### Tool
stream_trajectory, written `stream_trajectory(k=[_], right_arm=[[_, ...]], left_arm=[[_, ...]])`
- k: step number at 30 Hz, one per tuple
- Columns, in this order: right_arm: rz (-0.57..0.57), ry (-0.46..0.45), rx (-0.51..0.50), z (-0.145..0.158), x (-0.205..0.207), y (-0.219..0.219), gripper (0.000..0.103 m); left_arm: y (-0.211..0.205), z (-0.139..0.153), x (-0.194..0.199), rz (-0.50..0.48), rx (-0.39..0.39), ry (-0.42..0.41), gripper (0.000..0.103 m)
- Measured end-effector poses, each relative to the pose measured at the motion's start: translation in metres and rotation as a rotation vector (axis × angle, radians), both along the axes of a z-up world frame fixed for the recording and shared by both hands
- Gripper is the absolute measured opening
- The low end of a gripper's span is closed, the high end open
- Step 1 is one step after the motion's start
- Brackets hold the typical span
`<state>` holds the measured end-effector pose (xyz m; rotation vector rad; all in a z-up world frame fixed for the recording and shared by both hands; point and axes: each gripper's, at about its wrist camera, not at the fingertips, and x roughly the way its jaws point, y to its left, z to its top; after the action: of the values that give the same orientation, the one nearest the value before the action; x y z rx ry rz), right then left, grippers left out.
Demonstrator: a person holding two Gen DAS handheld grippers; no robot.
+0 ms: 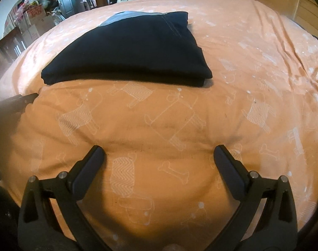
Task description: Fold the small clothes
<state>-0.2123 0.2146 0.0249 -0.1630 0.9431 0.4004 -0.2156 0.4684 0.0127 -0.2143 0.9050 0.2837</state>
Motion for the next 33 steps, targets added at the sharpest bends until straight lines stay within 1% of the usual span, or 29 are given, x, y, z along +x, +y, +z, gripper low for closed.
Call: stream_trajectory(k=[4,16,22,33], right_arm=[[-0.016,-0.006,0.000,0.000,0.000,0.002,0.103],[-0.024,-0.002,0.026,-0.004,0.011,0.000,0.103],[-0.027,-0.014,0.026,-0.005,0.013,0.002,0.103],[-0.034,-0.017,0.036,-0.006,0.016,0.001,0.103]], left_arm=[[0.002,-0.001,0.001,-0.011,-0.012,-0.004,0.103],[0.001,-0.005,-0.003,-0.017,-0.003,-0.035,0.103],[0.000,-0.007,-0.004,-0.012,0.005,-0.056,0.103],[0.001,-0.009,-0.001,-0.011,0.002,-0.057,0.103]])
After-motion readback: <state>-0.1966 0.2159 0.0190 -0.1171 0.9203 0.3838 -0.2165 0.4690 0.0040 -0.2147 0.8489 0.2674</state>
